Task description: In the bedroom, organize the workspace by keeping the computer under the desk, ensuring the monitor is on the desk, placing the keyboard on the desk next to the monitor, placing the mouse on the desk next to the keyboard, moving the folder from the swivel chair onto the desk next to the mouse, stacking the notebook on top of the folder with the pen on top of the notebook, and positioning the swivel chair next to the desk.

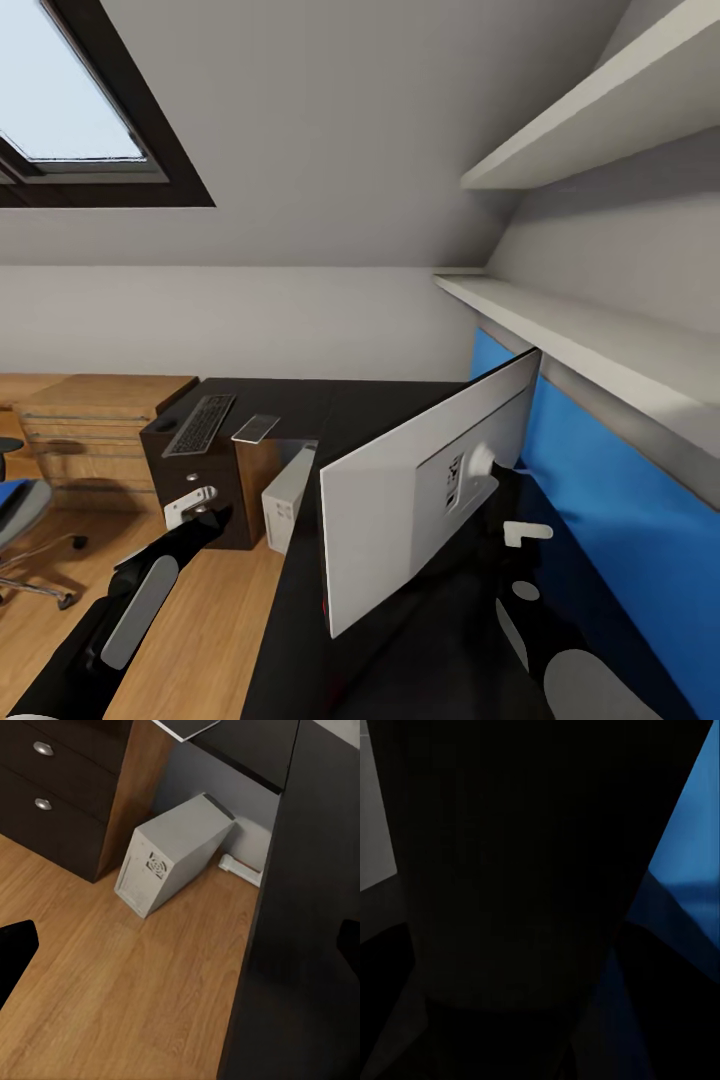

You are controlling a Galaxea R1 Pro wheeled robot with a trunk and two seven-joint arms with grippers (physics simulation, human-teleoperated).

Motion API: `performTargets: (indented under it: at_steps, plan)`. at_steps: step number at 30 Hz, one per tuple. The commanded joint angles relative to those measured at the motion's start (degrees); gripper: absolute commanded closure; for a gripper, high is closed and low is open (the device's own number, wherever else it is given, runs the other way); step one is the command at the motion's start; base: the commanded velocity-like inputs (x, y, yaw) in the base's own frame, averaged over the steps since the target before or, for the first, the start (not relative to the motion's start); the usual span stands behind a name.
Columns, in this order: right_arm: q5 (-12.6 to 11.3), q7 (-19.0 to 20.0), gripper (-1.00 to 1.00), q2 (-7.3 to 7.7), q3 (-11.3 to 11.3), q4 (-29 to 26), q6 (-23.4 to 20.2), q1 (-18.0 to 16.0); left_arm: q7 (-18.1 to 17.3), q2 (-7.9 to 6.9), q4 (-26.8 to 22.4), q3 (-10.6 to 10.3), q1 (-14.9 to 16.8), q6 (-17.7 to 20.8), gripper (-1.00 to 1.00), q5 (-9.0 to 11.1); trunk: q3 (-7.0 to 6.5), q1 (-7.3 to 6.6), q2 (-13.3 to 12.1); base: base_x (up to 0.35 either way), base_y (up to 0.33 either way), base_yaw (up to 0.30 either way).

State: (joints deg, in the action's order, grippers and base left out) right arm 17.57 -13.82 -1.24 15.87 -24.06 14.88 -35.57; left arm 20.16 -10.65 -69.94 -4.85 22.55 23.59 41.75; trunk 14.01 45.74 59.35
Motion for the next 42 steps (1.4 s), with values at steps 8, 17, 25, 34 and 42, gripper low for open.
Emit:
performTargets:
  at_steps: [8,17,25,34,42]
  plan:
    - [-0.3,-0.8,1.00,0.00,0.1,0.2,0.4,0.0,0.6,-0.08,-0.1,-0.2,0.0,0.1,-1.00,0.7,0.09,0.01,0.0,0.005,-0.006,0.000]
    - [-0.3,-0.8,1.00,0.00,0.1,0.2,0.4,0.0,0.6,-0.08,-0.1,-0.2,0.0,0.1,-1.00,0.7,0.09,0.01,0.0,0.000,0.000,0.000]
    - [-0.3,-0.8,1.00,0.00,-0.7,0.2,0.4,0.0,0.6,-0.16,-0.1,-0.1,0.0,0.1,-1.00,0.7,0.09,0.01,0.0,0.000,0.000,0.000]
    - [-0.3,-0.8,1.00,0.03,-1.0,0.2,0.4,0.0,0.6,-0.16,-0.1,-0.1,0.0,0.1,-1.00,0.7,0.09,0.01,0.0,0.000,-0.088,0.000]
    - [-0.3,-0.8,1.00,0.09,-1.0,0.2,0.4,0.0,0.6,-0.16,-0.1,-0.1,0.0,0.1,-1.00,0.7,0.09,0.01,0.0,0.000,-0.061,0.000]
